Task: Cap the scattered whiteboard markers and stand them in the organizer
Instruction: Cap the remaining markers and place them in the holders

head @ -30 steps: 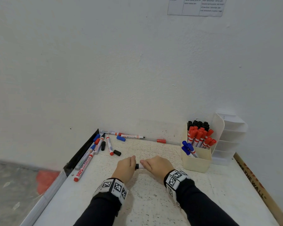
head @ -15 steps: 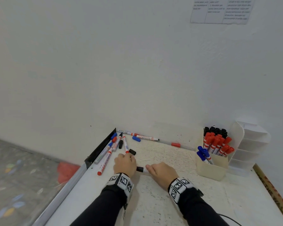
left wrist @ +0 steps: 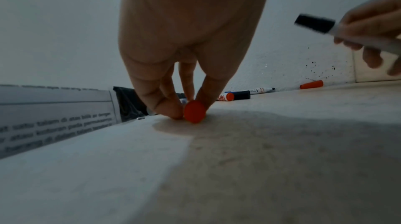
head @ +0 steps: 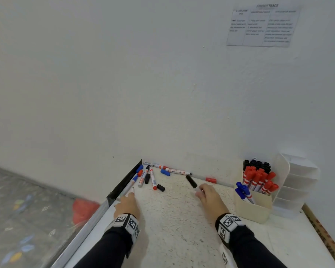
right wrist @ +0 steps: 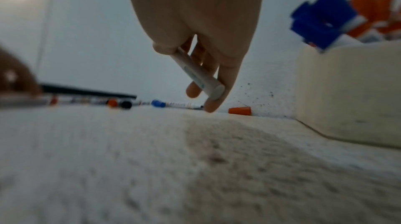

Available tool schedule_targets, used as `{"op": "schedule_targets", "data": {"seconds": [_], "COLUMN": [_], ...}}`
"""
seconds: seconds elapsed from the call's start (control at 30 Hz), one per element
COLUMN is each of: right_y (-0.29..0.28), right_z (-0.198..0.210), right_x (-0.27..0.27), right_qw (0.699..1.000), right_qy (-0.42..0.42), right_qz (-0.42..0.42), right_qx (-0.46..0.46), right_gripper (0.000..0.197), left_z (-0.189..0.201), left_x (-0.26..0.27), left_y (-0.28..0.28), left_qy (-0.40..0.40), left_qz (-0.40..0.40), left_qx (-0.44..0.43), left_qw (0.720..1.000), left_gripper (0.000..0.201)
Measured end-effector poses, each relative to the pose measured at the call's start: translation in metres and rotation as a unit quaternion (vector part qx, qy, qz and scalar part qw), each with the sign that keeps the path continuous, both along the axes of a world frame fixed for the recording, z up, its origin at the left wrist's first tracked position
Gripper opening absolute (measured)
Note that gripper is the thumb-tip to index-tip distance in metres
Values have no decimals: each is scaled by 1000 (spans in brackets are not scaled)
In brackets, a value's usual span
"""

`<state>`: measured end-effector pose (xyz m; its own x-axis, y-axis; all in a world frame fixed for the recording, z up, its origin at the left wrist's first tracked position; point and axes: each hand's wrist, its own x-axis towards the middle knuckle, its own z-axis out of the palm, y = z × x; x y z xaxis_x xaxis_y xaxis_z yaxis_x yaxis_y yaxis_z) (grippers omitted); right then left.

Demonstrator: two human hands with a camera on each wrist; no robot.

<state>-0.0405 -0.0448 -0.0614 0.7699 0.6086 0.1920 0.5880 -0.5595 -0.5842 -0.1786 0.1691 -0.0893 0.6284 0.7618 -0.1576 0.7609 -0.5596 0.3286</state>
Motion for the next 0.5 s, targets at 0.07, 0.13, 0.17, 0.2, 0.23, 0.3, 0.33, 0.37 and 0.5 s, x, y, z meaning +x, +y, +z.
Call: {"op": "schedule_targets", "data": {"seconds": [0.07,0.13,0.17,0.2,0.23,0.3,0.33,0.37,0.5], "right_y": [-9,-20,-26,-33,-42,-63,-76,-90,-141], "right_z": [11,29,40,52,62,83,92,101,130], "right_x": [6,13,15,17,18,25,30,34,40], "right_qw": [997,991,986,981,975,961,952,941,899], "right_qy": [-23,-60,-67,-75,-85,-97,-103,-113,-209], "right_qz": [-30,-51,-58,-61,-65,-93,-117,-143,-221], "right_qx": [62,111,140,170,196,242,264,285,314], "right_gripper": [12,12,14,18,24,31,29,24,6], "left_z": [5,11,13,14,15,17,17,19,26], "left_x": [2,4,6,8,10,17,21,25,37], "left_y": [-4,-10,-13,-16,-20,-30,-35,-41,-61], "left_qy": [-29,-66,-86,-109,-129,-150,-155,-163,-161], "left_qz": [27,50,55,53,48,42,41,42,17], "left_qx": [-34,-58,-65,-71,-78,-87,-91,-99,-127], "left_qw": [999,995,993,990,987,984,983,981,979], "left_gripper": [52,64,69,72,74,72,69,65,49]}}
